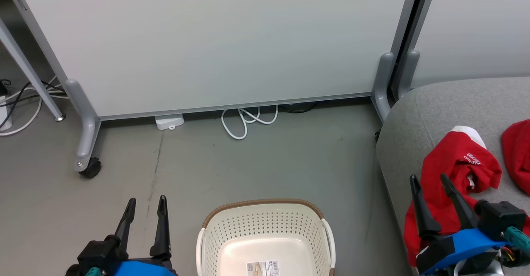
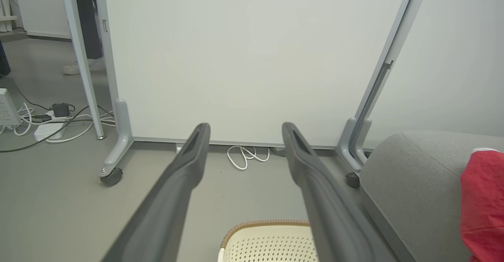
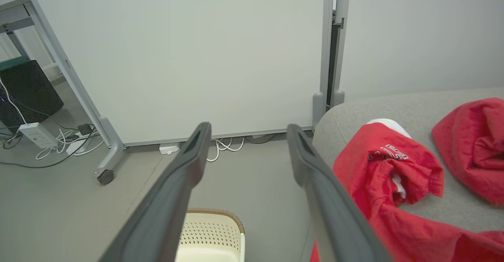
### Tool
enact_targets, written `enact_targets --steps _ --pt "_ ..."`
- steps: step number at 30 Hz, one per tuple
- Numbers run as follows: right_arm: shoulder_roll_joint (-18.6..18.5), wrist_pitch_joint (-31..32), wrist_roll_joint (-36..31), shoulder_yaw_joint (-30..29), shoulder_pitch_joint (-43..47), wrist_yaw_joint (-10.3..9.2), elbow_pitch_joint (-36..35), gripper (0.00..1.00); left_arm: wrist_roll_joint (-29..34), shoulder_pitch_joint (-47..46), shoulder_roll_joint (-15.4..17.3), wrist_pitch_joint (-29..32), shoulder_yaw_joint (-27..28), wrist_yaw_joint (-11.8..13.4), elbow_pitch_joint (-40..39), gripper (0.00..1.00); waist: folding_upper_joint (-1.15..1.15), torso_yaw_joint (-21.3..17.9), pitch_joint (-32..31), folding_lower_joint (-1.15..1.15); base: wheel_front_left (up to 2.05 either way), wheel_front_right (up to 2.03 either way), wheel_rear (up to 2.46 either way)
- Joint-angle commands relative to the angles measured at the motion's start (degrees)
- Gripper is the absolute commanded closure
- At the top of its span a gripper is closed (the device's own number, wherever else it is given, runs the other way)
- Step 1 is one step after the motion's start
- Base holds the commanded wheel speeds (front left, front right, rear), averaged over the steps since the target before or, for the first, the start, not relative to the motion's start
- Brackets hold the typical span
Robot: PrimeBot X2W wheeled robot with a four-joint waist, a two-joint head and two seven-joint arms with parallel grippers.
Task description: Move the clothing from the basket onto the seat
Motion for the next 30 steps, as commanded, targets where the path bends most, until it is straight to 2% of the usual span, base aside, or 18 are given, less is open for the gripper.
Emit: enact_targets --steps 1,10,11,17,30 --pt "0.13 -0.46 0.22 0.01 -0.50 0.01 0.12 0.00 -0.27 0.55 0.31 -0.27 -0.26 -0.10 -0.02 0.00 0.00 -0.02 0.02 0.00 0.00 0.00 0.00" --pt "0.12 -0.42 1.05 0.72 -0.76 0.01 0.11 0.00 -0.40 0.55 0.48 -0.27 -0.59 -0.10 0.14 0.00 0.00 -0.05 0.23 0.00 0.00 0.00 0.00" --pt "0.01 -0.04 0.94 0.72 -0.04 0.00 0.06 1.00 -0.49 0.01 0.22 0.01 -0.48 0.00 0.06 1.00 0.00 -0.06 0.23 0.00 0.00 0.00 0.00" --pt "0.15 0.30 1.85 0.63 1.60 0.00 3.26 1.00 -1.24 1.42 -0.44 0.46 -0.46 0.00 2.79 1.00 0.00 -0.12 0.26 0.00 0.00 0.00 0.00" --pt "0.13 1.77 15.69 0.06 0.20 0.00 4.25 1.00 -14.79 -0.28 -0.34 3.93 1.04 -0.01 2.00 1.00 0.00 -0.65 0.36 0.00 0.00 0.00 0.00"
